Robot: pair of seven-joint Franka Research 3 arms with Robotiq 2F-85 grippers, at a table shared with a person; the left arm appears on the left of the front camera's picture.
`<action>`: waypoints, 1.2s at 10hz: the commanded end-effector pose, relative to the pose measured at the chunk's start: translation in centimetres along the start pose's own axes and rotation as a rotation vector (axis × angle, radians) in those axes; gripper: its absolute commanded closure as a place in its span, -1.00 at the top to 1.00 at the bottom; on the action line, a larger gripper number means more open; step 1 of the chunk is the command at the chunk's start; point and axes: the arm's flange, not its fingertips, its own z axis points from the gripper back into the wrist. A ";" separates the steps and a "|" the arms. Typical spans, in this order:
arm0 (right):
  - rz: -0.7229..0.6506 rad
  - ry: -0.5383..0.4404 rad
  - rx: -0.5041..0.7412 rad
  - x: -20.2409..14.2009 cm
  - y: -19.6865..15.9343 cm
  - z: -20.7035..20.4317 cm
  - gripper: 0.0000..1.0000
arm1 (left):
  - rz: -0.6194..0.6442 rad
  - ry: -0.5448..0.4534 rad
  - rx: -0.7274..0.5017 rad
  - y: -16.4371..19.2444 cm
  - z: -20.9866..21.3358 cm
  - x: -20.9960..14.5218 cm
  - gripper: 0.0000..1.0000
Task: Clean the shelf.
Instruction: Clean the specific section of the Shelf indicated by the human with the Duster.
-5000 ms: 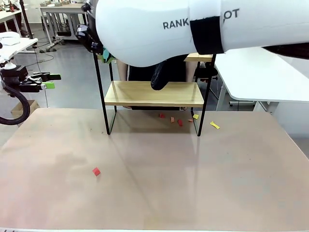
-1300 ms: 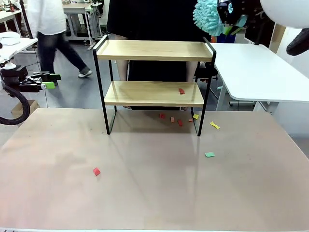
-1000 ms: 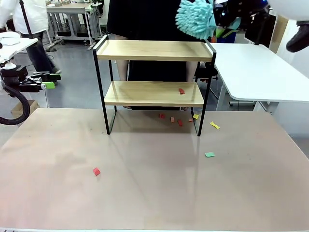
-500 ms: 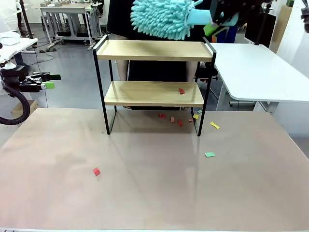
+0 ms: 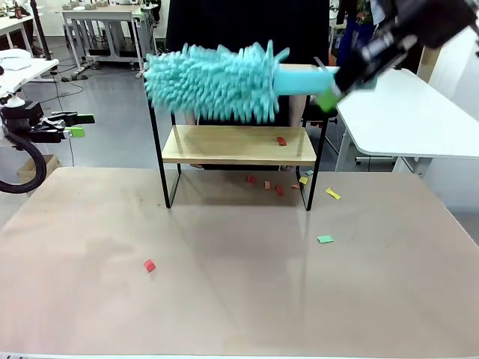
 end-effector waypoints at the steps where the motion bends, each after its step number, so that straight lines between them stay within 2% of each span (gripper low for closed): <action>1: 0.164 0.114 0.034 -3.0 -0.1 -1.0 -0.76 | -0.010 0.001 -0.002 -0.2 0.0 0.2 1.00; 4: 0.291 0.308 0.057 -7.3 -0.6 -2.8 -0.76 | -0.010 0.001 -0.002 -0.2 0.0 0.2 1.00; 6: 0.321 0.406 0.031 -10.3 -3.0 -3.2 -0.76 | -0.010 0.001 -0.002 -0.2 0.0 0.2 1.00; 9: 0.301 0.477 -0.017 -14.5 -7.6 -1.8 -0.76 | -0.010 0.001 -0.002 -0.2 0.0 0.2 1.00; 12: 0.267 0.451 -0.021 -17.0 -9.8 0.1 -0.76 | -0.010 0.001 -0.002 -0.2 0.0 0.2 1.00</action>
